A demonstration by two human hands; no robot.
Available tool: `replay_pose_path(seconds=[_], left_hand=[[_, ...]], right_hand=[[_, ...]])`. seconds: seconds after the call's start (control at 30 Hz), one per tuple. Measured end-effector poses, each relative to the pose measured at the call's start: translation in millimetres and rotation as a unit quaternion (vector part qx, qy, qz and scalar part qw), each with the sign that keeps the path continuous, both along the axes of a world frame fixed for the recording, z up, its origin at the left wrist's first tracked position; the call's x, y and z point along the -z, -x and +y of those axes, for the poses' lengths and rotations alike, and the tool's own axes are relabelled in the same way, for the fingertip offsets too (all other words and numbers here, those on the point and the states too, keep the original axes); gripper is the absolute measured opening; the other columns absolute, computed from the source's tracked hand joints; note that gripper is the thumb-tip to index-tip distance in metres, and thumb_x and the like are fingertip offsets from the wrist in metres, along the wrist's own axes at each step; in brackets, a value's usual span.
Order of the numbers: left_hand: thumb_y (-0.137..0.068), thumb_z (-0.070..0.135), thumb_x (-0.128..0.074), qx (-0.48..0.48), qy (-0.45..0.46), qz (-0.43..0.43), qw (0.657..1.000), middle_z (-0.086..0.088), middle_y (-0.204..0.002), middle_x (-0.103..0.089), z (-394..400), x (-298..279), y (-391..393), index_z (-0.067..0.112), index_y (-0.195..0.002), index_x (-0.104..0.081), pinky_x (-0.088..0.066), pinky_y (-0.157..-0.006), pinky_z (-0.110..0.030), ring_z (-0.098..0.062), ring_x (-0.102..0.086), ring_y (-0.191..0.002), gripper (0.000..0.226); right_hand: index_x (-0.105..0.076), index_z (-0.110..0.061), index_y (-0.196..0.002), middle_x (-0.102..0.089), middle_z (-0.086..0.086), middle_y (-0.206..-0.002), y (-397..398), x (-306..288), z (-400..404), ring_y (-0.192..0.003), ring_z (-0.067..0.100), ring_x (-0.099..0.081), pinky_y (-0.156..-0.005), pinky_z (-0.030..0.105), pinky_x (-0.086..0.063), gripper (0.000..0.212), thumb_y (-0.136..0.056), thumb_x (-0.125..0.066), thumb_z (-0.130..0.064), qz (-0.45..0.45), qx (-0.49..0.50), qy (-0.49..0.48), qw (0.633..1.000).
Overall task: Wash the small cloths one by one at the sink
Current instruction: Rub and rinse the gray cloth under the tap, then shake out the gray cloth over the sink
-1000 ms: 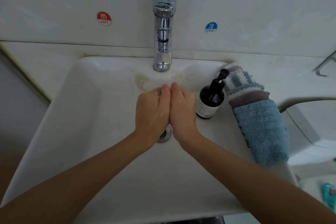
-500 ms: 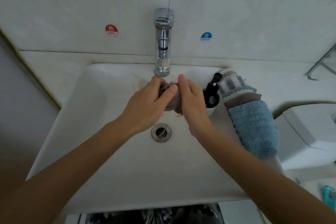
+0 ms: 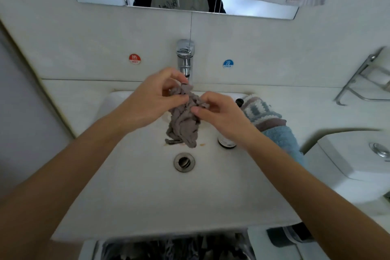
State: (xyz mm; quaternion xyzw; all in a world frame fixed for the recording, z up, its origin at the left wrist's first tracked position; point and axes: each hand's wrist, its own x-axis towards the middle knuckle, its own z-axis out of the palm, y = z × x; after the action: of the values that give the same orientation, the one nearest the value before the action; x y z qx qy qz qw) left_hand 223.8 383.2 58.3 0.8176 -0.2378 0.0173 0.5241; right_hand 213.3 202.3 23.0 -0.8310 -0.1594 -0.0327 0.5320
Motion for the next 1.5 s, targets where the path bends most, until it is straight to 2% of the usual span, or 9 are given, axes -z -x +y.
replay_pose_path(seconds=[0.2, 0.37, 0.47, 0.6, 0.7, 0.97, 1.1, 1.3, 1.5], left_hand=[[-0.094, 0.003, -0.055, -0.052, -0.009, -0.019, 0.998, 0.022, -0.065, -0.066, 29, -16, -5, 0.014, -0.099, -0.062, -0.038, -0.046, -0.016, 0.002, -0.054, -0.056, 0.014], [-0.096, 0.005, -0.051, -0.088, -0.022, -0.004, 0.996, 0.004, -0.078, -0.065, 42, -20, -6, 0.024, -0.089, -0.064, -0.048, -0.055, -0.018, -0.005, -0.058, -0.069, 0.024], [-0.098, 0.008, -0.048, -0.096, 0.004, 0.018, 0.995, -0.001, -0.083, -0.063, 40, -21, -4, 0.023, -0.089, -0.064, -0.051, -0.067, -0.027, -0.012, -0.060, -0.075, 0.024], [-0.100, 0.012, -0.044, -0.130, 0.075, 0.044, 0.988, 0.002, -0.080, -0.062, 38, -23, -5, 0.023, -0.090, -0.064, -0.051, -0.066, -0.023, -0.007, -0.060, -0.068, 0.025], [-0.101, 0.015, -0.043, -0.128, 0.117, 0.090, 0.981, 0.000, -0.088, -0.065, 39, -23, -6, 0.023, -0.092, -0.065, -0.047, -0.075, -0.030, -0.016, -0.061, -0.082, 0.025], [-0.102, 0.021, -0.042, -0.145, 0.097, 0.095, 0.980, -0.006, -0.103, -0.064, 55, -25, -10, 0.018, -0.110, -0.065, -0.047, -0.072, -0.034, -0.022, -0.060, -0.088, 0.025], [-0.102, 0.020, -0.043, -0.157, 0.070, 0.084, 0.981, -0.003, -0.096, -0.065, 60, -21, -12, 0.015, -0.112, -0.064, -0.051, -0.070, -0.029, -0.017, -0.061, -0.081, 0.023], [-0.102, 0.019, -0.046, -0.158, 0.079, 0.081, 0.981, -0.002, -0.094, -0.069, 64, -16, -14, 0.015, -0.112, -0.064, -0.056, -0.071, -0.026, -0.015, -0.067, -0.078, 0.022], [-0.101, 0.021, -0.047, -0.104, 0.085, 0.156, 0.979, 0.000, -0.094, -0.073, 65, -10, -15, 0.019, -0.102, -0.067, -0.056, -0.067, -0.030, -0.013, -0.069, -0.078, 0.020]], right_hand=[[-0.065, -0.015, -0.080, -0.066, 0.008, -0.078, 0, -24, -9, -0.081, 0.036, -0.062, -0.085, 0.051, -0.052, 0.020, -0.096, -0.057, -0.007, -0.065, 0.031, 0.012, 0.997], [-0.059, -0.018, -0.071, -0.056, -0.002, -0.071, -7, -37, -13, -0.062, 0.007, -0.054, -0.063, 0.036, -0.055, 0.034, -0.097, -0.046, 0.000, -0.061, 0.102, -0.017, 0.993], [-0.057, -0.021, -0.071, -0.051, -0.008, -0.066, -7, -39, -7, -0.052, -0.003, -0.048, -0.052, 0.013, -0.038, 0.034, -0.100, -0.046, -0.008, -0.086, 0.112, 0.042, 0.989], [-0.059, -0.014, -0.071, -0.050, -0.006, -0.060, 4, -48, -3, -0.049, -0.002, -0.044, -0.053, 0.014, -0.037, 0.031, -0.100, -0.053, -0.022, -0.061, 0.057, 0.049, 0.995], [-0.064, -0.016, -0.076, -0.054, -0.010, -0.056, 10, -50, -4, -0.047, -0.001, -0.046, -0.050, 0.014, -0.040, 0.016, -0.092, -0.066, -0.016, -0.022, -0.011, 0.060, 0.998], [-0.068, -0.007, -0.084, -0.064, -0.009, -0.067, 15, -51, -16, -0.065, 0.001, -0.062, -0.065, 0.013, -0.050, 0.008, -0.091, -0.064, -0.010, 0.102, -0.095, 0.015, 0.990], [-0.069, 0.001, -0.096, -0.071, 0.000, -0.083, 12, -48, -22, -0.081, 0.008, -0.066, -0.080, 0.019, -0.051, 0.013, -0.093, -0.062, -0.010, 0.073, -0.096, 0.031, 0.992], [-0.070, -0.014, -0.104, -0.076, -0.005, -0.097, 9, -48, -21, -0.095, 0.011, -0.071, -0.084, 0.018, -0.054, 0.024, -0.102, -0.048, -0.023, 0.076, -0.055, -0.005, 0.996], [-0.069, -0.006, -0.110, -0.074, 0.013, -0.105, 3, -52, -29, -0.098, 0.029, -0.071, -0.089, 0.043, -0.058, 0.040, -0.093, -0.055, -0.040, 0.115, 0.019, -0.071, 0.991]])
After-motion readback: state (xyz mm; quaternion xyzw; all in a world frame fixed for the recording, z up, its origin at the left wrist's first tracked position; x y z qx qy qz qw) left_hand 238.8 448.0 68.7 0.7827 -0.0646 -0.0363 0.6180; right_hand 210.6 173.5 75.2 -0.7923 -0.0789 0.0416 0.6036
